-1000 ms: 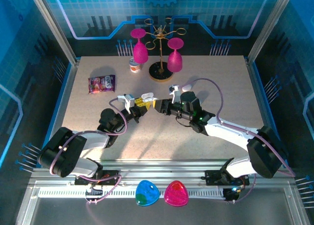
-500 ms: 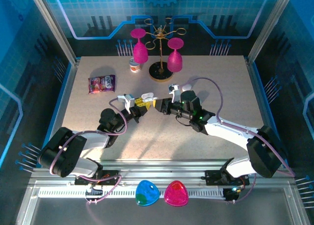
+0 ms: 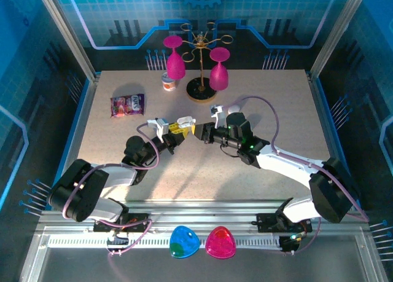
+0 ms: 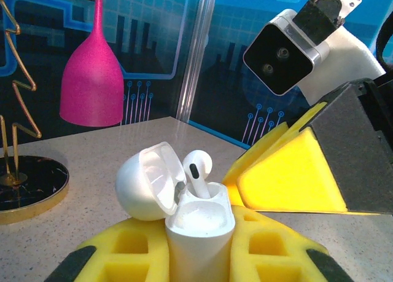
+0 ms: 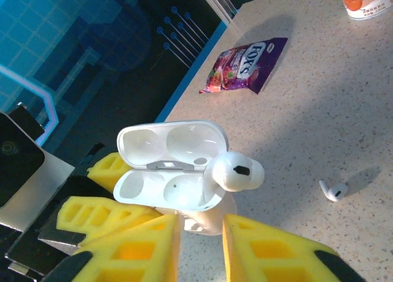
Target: Insert the wireless bluetooth earbuds into the charging case
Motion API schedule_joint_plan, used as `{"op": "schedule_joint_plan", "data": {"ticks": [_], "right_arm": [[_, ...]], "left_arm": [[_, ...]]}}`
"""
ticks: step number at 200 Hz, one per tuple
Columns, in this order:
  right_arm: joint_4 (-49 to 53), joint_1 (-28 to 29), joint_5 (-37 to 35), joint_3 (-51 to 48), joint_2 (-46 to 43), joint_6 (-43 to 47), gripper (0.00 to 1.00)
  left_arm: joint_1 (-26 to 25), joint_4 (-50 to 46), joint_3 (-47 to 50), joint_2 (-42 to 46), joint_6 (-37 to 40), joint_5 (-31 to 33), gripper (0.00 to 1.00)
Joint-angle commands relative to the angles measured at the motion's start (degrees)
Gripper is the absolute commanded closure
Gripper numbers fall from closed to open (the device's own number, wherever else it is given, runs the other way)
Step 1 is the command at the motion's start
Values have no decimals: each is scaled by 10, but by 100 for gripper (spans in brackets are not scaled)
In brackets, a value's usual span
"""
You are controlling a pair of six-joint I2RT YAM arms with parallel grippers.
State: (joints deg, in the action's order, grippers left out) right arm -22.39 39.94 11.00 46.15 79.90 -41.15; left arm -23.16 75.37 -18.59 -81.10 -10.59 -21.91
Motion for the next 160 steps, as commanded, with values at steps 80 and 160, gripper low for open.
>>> {"op": "schedule_joint_plan", "data": {"ticks": [80,160], "right_arm": [[-113,-61,93,-25,-20,-109,30],[-209,-77,165,-23,61,-189,33]], "left_arm": [[-3,49,-2,-12,-1,-38,96],[-4,49,-6,10,-8,-62,95]]}}
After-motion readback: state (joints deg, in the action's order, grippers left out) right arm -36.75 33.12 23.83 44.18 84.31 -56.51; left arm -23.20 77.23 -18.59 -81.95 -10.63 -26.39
